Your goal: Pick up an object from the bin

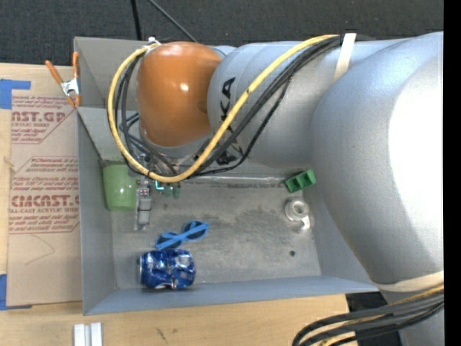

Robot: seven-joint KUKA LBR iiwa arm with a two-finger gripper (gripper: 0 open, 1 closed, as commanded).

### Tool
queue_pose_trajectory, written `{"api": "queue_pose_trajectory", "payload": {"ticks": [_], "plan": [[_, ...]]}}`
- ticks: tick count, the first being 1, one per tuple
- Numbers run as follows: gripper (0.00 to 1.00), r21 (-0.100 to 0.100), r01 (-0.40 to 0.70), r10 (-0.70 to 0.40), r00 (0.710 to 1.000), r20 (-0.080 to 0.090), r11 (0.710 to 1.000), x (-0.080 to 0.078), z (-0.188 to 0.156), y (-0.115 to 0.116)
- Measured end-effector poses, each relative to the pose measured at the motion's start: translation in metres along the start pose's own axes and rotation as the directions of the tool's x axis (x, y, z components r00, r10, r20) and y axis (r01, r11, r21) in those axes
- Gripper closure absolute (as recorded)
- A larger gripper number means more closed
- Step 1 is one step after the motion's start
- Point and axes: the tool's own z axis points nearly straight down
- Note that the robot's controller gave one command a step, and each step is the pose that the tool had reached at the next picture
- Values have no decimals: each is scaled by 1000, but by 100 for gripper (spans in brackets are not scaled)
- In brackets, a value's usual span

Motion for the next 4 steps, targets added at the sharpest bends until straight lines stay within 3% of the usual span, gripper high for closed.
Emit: {"api": "queue_pose_trajectory", "payload": {"ticks": [1,2,3,4], "plan": [[0,-2,230,-230,973,23,973,49,99,-26],[0,8,467,-467,884,37,884,82,104,-54],[100,4,466,-466,884,20,885,86,105,-53],[100,5,500,-500,866,17,866,75,-42,-37]]}}
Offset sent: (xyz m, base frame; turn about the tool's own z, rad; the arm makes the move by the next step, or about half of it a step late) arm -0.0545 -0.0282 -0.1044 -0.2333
